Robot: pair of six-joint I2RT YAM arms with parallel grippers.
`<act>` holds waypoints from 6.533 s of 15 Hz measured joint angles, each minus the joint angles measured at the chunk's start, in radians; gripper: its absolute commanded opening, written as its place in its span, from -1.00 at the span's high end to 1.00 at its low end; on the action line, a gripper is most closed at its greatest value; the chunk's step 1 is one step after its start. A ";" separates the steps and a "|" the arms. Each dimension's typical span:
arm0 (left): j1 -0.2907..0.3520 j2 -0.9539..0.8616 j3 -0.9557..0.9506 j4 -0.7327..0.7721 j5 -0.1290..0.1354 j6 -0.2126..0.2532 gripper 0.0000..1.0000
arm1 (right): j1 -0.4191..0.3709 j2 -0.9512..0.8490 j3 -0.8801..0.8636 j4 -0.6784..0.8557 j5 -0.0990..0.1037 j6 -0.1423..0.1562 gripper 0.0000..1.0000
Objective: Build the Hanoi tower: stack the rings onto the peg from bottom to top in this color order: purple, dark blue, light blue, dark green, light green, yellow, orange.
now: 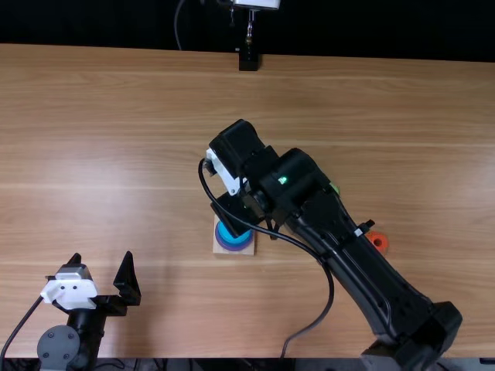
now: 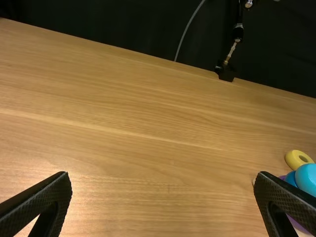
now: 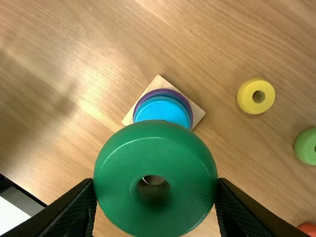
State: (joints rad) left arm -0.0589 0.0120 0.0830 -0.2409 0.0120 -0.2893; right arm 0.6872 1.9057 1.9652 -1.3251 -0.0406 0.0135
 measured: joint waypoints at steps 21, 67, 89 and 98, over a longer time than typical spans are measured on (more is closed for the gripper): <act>0.000 0.000 0.000 0.000 0.000 0.000 -1.00 | -0.256 0.006 -0.020 0.233 -0.003 -0.001 -1.00; 0.000 0.000 0.000 0.000 0.000 0.000 -1.00 | -0.536 0.079 -0.568 0.646 -0.003 -0.008 -1.00; 0.000 0.000 0.000 0.000 0.000 0.000 -1.00 | -0.535 0.131 -0.540 0.632 -0.004 -0.037 1.00; 0.000 0.000 0.000 0.000 0.000 0.000 -1.00 | -0.506 0.093 -0.167 0.123 -0.003 -0.126 1.00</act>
State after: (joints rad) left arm -0.0589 0.0120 0.0830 -0.2405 0.0124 -0.2890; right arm 0.1814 1.9987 1.7977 -1.2022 -0.0437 -0.1120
